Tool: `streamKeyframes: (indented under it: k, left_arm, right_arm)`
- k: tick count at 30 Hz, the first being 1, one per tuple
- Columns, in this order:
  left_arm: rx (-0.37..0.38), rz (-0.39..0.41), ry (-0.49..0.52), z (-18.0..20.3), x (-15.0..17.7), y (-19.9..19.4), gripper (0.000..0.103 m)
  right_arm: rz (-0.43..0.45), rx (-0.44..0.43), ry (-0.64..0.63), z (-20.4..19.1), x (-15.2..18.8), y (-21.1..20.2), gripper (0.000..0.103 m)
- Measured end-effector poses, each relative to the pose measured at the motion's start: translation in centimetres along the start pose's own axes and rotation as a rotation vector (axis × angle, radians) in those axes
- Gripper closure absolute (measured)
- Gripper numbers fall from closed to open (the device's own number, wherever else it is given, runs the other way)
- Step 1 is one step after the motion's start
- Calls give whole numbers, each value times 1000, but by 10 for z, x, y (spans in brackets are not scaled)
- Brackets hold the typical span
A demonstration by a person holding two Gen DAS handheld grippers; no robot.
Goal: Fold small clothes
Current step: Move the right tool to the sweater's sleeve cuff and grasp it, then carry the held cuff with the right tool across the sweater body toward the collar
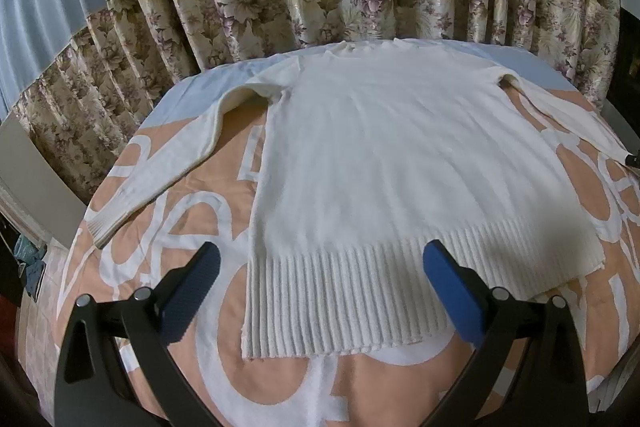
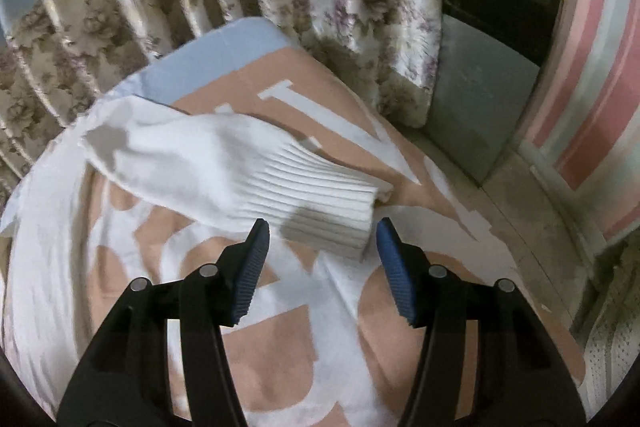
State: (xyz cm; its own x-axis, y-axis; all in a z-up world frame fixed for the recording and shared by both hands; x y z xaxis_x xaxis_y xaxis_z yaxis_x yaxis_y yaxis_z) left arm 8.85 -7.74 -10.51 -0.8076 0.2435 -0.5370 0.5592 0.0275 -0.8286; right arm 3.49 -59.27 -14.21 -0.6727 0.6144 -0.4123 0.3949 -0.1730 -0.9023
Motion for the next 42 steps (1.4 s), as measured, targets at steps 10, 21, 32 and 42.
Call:
streamKeyframes:
  k: [10,21,32,42]
  left_arm:
    - [-24,8,-12,-15,-15,16,2]
    - [-45,58,-46,-36,-57,28,2]
    - [-55,81,-79,-56,-100,55,2]
    - [-130,109,-138,-92,-127,80,2]
  right_arm:
    - [26,43,-117,-13,-9,-2,87]
    - [108,173,-233,-33,-14,-24,88]
    - [170,190,-325,-96,-38,-49,90]
    - [189,141,-433,-200,-56,-48,97]
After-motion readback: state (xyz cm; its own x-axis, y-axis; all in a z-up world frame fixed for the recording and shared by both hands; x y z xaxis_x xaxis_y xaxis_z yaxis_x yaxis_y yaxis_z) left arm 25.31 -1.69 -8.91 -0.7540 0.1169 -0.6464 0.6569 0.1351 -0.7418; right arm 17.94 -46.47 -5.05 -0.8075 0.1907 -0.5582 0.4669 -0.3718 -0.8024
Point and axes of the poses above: each gripper's, at about its wrist camera, not at the fingertips, and y roughly the way its jaws point, z to its right, x to its underside, the point moved 8 cm from there along y, roughly the way its jaws point, and after that the axes turned 10 degrees about -z, right-handed, at the moved point
